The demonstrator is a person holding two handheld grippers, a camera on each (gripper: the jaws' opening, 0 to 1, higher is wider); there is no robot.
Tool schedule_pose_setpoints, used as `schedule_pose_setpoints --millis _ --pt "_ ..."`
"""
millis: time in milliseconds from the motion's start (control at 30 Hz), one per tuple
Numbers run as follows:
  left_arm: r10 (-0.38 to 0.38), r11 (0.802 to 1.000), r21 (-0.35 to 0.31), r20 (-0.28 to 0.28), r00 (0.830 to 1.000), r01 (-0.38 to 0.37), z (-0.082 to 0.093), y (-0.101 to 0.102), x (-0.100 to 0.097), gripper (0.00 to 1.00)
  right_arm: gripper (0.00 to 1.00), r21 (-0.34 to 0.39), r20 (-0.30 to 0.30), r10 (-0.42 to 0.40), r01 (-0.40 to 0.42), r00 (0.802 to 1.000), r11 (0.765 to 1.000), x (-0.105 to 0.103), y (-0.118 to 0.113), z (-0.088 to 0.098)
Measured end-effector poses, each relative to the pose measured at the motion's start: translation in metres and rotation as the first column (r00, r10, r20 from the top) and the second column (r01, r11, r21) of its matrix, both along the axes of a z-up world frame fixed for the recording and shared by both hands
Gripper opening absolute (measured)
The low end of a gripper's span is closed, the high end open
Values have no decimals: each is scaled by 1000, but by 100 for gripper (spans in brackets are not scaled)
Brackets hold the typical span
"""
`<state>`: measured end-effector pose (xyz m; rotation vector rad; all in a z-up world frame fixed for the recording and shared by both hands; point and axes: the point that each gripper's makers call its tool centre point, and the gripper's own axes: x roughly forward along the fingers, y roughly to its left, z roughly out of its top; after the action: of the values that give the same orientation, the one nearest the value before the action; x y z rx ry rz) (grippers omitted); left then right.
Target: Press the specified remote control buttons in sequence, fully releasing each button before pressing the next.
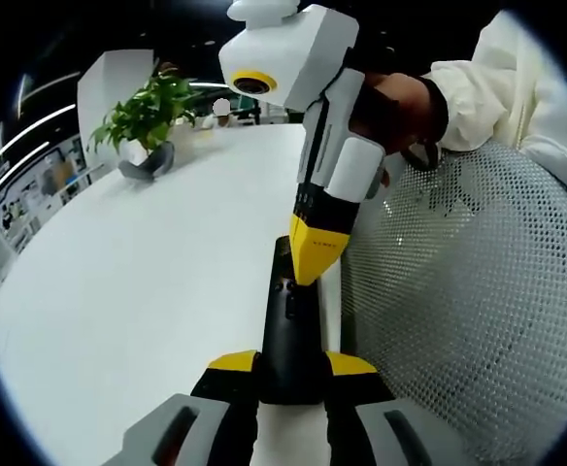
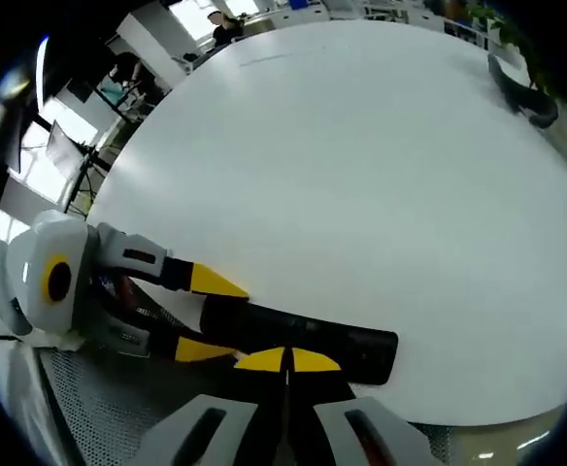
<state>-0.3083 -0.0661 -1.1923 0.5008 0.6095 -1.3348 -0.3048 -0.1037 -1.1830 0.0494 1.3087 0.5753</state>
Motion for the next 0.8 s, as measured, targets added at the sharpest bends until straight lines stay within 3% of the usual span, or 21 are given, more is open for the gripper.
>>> schedule_pose_setpoints --millis 500,800 --pt "-1 1000 -4 0 1000 1 0 0 1 25 0 -55 1 66 -66 998 996 -5 0 -5" --pt "0 1000 -7 -1 1000 0 0 -1 1 25 0 -30 19 66 -65 998 997 -6 0 -6"
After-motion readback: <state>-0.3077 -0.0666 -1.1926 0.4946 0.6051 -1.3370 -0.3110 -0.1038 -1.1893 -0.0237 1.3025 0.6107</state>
